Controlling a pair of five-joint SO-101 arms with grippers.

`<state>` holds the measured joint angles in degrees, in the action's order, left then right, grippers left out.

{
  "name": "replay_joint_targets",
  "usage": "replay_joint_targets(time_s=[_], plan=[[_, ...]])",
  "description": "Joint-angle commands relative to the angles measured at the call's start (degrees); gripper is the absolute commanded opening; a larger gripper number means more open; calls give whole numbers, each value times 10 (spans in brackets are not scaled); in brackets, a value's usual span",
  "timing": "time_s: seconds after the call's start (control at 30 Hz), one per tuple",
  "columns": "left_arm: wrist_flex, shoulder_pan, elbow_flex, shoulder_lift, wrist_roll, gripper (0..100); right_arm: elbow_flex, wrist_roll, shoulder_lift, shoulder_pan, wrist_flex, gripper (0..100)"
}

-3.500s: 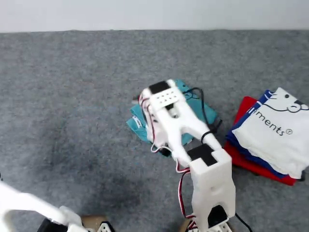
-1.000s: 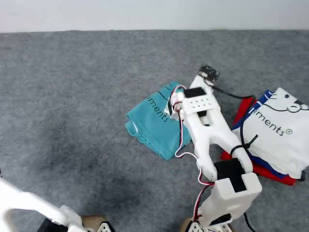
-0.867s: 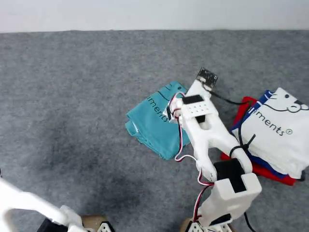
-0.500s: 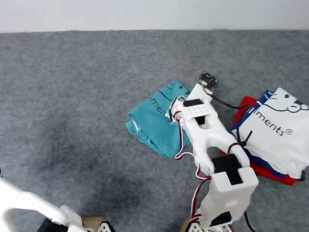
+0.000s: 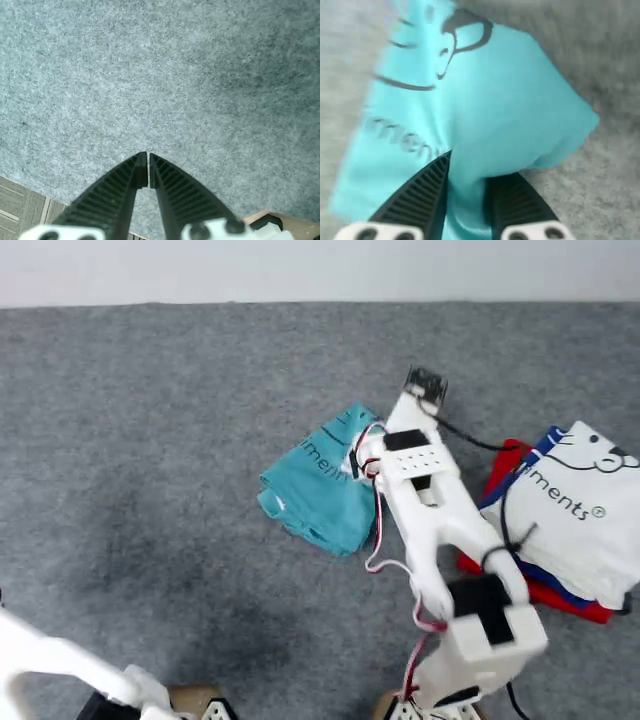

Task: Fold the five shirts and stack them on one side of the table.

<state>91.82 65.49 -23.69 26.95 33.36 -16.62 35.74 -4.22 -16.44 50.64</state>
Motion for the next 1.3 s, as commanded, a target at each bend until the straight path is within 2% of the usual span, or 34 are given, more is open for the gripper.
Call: replay_joint_targets(time_s=[0.0,0.27,0.5,0.6,0.93,1.27], plan=[[1,-5,27,14,-4,22,27,-41,124,4,7,9],[1,-5,28,14,-3,22,29,-120,294,18,42,9],[-1,-5,27,14,-3,22,92,-125,374,41,180,8],[-9,-5,26,14,-3,22,127,-153,384,65,233,8],[-12,-5,26,14,-3,22,205,-255,384,181,353,8],[-11,-5,26,14,-3,22,192,-341,343,313,317,8]])
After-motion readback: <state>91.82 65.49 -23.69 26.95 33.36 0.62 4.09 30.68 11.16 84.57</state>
